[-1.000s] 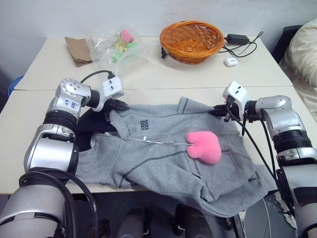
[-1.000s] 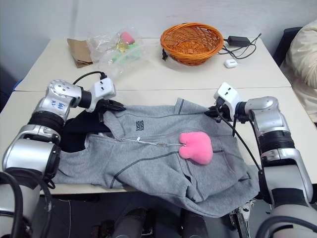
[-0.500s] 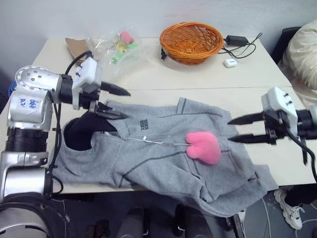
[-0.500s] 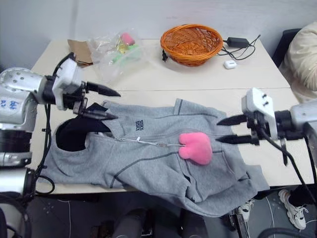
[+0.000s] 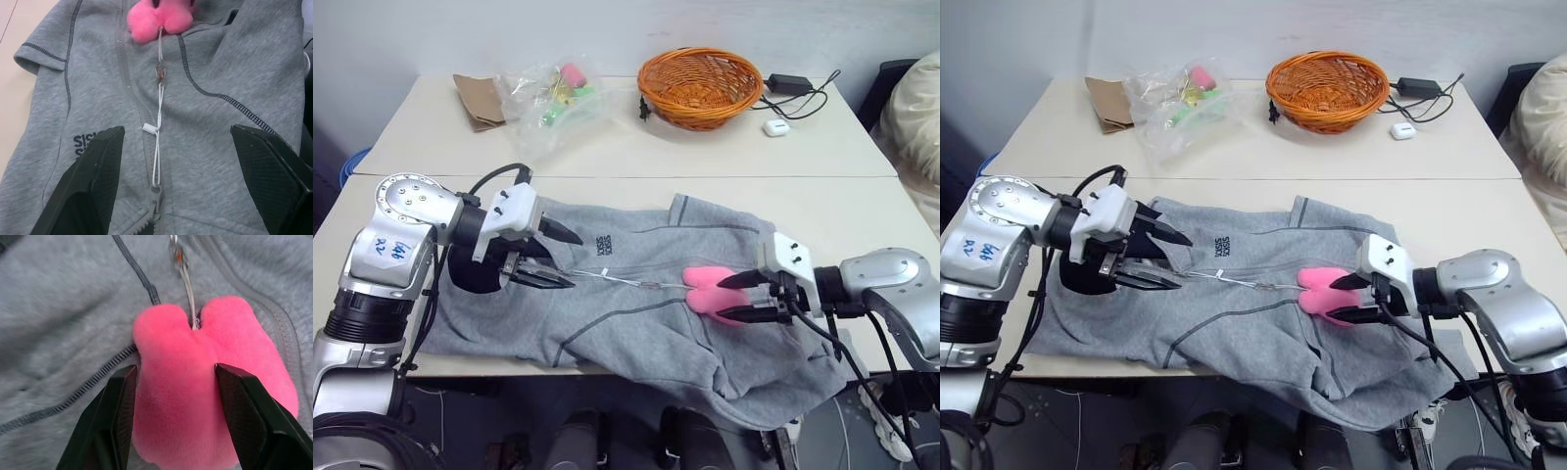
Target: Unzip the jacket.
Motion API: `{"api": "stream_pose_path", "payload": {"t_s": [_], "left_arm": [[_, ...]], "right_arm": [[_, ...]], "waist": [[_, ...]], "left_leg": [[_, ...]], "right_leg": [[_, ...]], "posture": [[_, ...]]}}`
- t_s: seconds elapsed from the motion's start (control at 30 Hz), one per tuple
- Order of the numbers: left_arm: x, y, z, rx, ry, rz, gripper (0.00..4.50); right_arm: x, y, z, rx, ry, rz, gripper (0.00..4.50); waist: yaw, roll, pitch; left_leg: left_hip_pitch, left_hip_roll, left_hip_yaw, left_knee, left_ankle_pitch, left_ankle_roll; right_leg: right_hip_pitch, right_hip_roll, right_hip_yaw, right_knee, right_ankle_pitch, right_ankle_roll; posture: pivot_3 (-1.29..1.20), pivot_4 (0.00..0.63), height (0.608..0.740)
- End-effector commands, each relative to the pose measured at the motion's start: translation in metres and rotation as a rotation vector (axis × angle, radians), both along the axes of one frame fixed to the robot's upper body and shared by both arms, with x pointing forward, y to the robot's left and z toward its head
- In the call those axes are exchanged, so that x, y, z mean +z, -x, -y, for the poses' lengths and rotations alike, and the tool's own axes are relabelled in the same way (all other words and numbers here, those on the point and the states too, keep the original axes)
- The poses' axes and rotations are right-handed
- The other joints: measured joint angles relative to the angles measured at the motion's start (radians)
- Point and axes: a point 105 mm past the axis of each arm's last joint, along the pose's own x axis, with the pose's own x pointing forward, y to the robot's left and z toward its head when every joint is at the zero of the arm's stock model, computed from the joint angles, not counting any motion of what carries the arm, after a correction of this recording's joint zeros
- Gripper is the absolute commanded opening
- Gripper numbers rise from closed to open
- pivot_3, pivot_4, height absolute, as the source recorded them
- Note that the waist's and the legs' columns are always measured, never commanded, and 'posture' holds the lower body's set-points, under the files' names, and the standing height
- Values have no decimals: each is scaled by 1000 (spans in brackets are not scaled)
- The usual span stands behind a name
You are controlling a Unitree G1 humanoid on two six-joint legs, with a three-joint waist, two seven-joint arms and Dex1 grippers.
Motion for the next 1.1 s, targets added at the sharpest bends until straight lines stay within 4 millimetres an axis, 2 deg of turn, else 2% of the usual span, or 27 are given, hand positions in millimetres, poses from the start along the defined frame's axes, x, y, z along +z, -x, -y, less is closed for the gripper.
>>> {"api": "stream_pose_path", "payload": {"t_s": [0.03, 0.2, 0.33, 0.37, 0.47, 0.7, 0.93, 0.97, 1.03, 1.1], "left_arm": [[2, 4, 3, -23, -18, 47, 3642], [-7, 4, 3, -32, -57, 62, 3675], [-23, 1, 0, -33, -104, 68, 3675], [-29, -3, 0, -27, -119, 78, 3675], [-41, -15, 1, 3, -140, 124, 3675], [-63, -46, 11, 143, -39, 139, 3675], [-96, -44, 4, 199, -32, 7, 3675], [-104, -40, 1, 198, -46, -21, 3285], [-120, -36, -6, 200, -101, -39, 2788], [-129, -34, -10, 199, -135, -40, 2180]], "right_arm": [[-11, -3, 2, 19, 45, 20, 2613], [-12, -8, 2, 9, 20, 28, 1531], [-12, -7, 2, 15, 23, 37, 235], [-12, -8, 2, 14, 21, 44, 25], [-9, -8, -1, 13, 1, 56, 25], [-8, -4, -9, 11, -8, 69, 25], [-6, -1, -10, -2, -16, 73, 25], [-5, 0, -10, -3, -21, 73, 0], [-2, 0, -11, -6, -33, 75, 0], [1, 0, -12, -8, -42, 77, 0]], "waist": [[1, 0, 0], [0, 0, 0], [0, 0, 0], [1, 0, 0], [2, 0, 0], [1, 0, 0], [0, 0, 0], [0, 0, 0], [-1, 0, 0], [-1, 0, 0]], "left_leg": [[0, 0, 0, 0, 0, 0], [0, 0, 0, 1, 0, 0], [0, 0, 0, 1, 0, 0], [0, 0, 0, 1, 0, 0], [0, 0, 0, 1, 0, 0], [0, 0, 0, 2, -1, 1], [0, 1, 0, 2, -1, 1], [0, 1, 0, 2, -1, 1], [0, 1, 0, 1, -1, 1], [2, 1, 0, 1, -1, 1]], "right_leg": [[0, 0, 0, 0, 0, 0], [0, 0, 0, 1, 0, 0], [0, 0, 0, 0, 0, 0], [0, 0, 0, 0, 0, 0], [0, 0, 0, 0, 0, 0], [0, 0, -1, 1, 0, 0], [0, 0, -1, 1, 0, 0], [0, 0, -1, 1, 0, 0], [0, 0, 0, 1, 0, 0], [1, 0, 0, 1, 0, 0]], "posture": [[0, 150, 740], [0, 150, 740], [0, 150, 740], [0, 150, 740], [0, 150, 740], [0, 150, 740], [0, 150, 740], [0, 150, 740], [0, 150, 740], [0, 150, 740]]}}
